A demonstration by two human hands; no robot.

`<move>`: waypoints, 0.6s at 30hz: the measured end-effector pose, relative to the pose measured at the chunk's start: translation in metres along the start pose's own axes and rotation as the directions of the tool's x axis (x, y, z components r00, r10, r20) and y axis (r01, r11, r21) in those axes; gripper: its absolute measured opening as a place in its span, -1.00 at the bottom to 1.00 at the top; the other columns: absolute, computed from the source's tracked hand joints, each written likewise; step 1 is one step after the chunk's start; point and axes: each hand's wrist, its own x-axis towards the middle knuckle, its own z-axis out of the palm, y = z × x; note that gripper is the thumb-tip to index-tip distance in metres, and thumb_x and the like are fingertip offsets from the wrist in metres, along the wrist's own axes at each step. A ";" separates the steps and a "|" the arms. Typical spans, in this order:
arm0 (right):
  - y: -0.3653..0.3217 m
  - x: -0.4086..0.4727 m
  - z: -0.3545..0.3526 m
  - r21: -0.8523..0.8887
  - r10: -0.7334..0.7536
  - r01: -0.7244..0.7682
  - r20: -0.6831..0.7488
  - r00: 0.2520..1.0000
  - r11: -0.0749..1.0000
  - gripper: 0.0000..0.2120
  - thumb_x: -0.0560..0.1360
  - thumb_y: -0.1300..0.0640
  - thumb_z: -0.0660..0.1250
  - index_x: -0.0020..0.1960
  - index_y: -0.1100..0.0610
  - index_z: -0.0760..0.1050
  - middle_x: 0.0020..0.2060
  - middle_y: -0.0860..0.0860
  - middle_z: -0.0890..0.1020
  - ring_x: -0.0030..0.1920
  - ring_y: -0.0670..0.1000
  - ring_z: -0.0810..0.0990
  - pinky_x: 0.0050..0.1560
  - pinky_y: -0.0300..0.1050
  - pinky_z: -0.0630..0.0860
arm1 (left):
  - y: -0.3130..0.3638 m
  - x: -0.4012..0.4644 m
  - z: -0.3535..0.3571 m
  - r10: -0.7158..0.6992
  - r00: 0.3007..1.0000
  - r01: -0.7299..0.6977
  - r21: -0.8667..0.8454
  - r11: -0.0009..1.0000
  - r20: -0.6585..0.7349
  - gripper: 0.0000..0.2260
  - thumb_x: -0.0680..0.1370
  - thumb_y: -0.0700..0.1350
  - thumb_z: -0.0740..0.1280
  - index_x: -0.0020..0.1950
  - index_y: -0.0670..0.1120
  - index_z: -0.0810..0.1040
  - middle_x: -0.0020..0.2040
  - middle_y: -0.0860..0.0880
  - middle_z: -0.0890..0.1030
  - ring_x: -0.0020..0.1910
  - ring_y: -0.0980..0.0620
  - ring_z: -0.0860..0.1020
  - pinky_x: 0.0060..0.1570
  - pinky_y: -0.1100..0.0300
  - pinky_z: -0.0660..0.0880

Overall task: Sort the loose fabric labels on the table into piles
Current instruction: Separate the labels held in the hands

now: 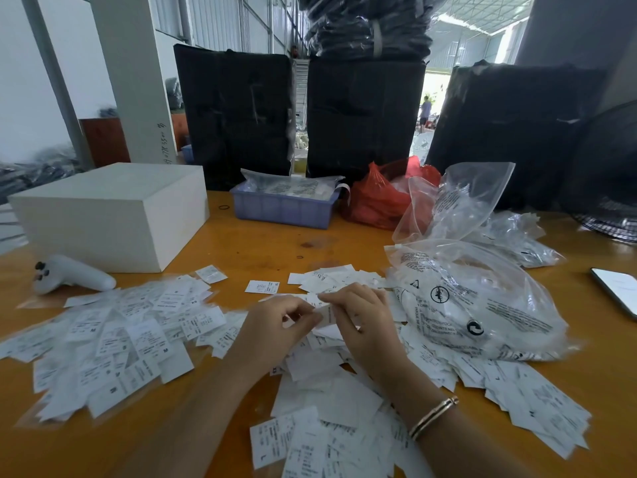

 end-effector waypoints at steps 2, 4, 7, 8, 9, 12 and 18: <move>-0.004 0.001 -0.001 0.074 0.072 -0.074 0.029 0.997 0.995 -0.69 0.49 0.20 0.27 0.14 -0.14 0.49 -0.14 -0.23 0.54 -0.11 -0.22 0.47 0.02 -0.07 0.40 | 0.000 0.000 0.001 -0.035 0.999 0.035 -0.020 0.999 -0.002 -0.95 0.50 -0.02 0.38 -0.16 0.13 0.59 -0.25 0.16 0.62 -0.22 0.19 0.55 -0.22 0.35 0.48; -0.004 0.001 -0.002 0.225 0.208 -0.206 0.017 0.978 0.952 -0.62 0.51 0.19 0.30 0.17 -0.23 0.36 -0.08 -0.22 0.51 -0.10 -0.22 0.48 0.01 -0.22 0.44 | 0.002 -0.001 0.001 -0.108 0.994 0.104 -0.101 0.989 -0.033 -0.90 0.50 -0.02 0.38 -0.19 0.17 0.58 -0.30 0.16 0.62 -0.24 0.20 0.55 -0.31 0.39 0.48; 0.000 0.004 -0.006 0.438 0.411 -0.377 0.019 0.911 0.816 -0.59 0.51 0.30 0.31 0.17 -0.16 0.36 -0.12 -0.06 0.51 -0.14 -0.12 0.51 -0.05 -0.21 0.52 | 0.004 0.000 -0.002 -0.218 0.975 0.203 -0.233 0.951 -0.042 -0.92 0.52 -0.02 0.36 -0.17 0.13 0.59 -0.20 0.27 0.63 -0.22 0.24 0.57 -0.30 0.45 0.48; 0.002 0.004 -0.006 0.458 0.441 -0.408 0.040 0.897 0.790 -0.60 0.51 0.32 0.31 0.15 -0.13 0.38 -0.14 -0.01 0.52 -0.13 -0.03 0.53 -0.03 -0.12 0.54 | 0.004 0.000 -0.002 -0.234 0.972 0.219 -0.259 0.941 -0.030 -0.93 0.51 -0.02 0.36 -0.16 0.13 0.60 -0.19 0.29 0.63 -0.21 0.26 0.58 -0.29 0.46 0.48; 0.002 0.004 -0.006 0.456 0.447 -0.422 0.057 0.893 0.784 -0.63 0.51 0.33 0.31 0.12 -0.10 0.42 -0.15 0.02 0.53 -0.11 0.04 0.55 -0.02 -0.06 0.55 | 0.005 0.000 -0.002 -0.242 0.970 0.230 -0.281 0.932 -0.005 -0.95 0.51 -0.02 0.37 -0.15 0.13 0.60 -0.19 0.28 0.64 -0.20 0.27 0.59 -0.28 0.45 0.49; -0.001 0.004 -0.003 0.395 0.400 -0.408 0.106 0.910 0.823 -0.67 0.49 0.32 0.34 0.00 -0.13 0.50 -0.14 -0.07 0.62 -0.11 -0.04 0.58 -0.03 -0.12 0.56 | 0.008 0.000 0.001 -0.263 0.961 0.278 -0.307 0.910 0.091 -0.95 0.48 -0.02 0.40 -0.17 0.07 0.64 -0.23 0.19 0.66 -0.25 0.23 0.60 -0.31 0.44 0.48; 0.001 0.006 -0.008 0.481 0.479 -0.466 0.105 0.871 0.742 -0.71 0.51 0.29 0.32 -0.08 -0.12 0.58 -0.27 -0.15 0.66 -0.25 -0.17 0.60 -0.16 -0.30 0.54 | 0.007 0.000 0.001 -0.329 0.940 0.339 -0.356 0.871 0.091 -0.93 0.51 -0.05 0.38 -0.14 0.05 0.66 -0.21 0.13 0.68 -0.24 0.20 0.62 -0.31 0.43 0.49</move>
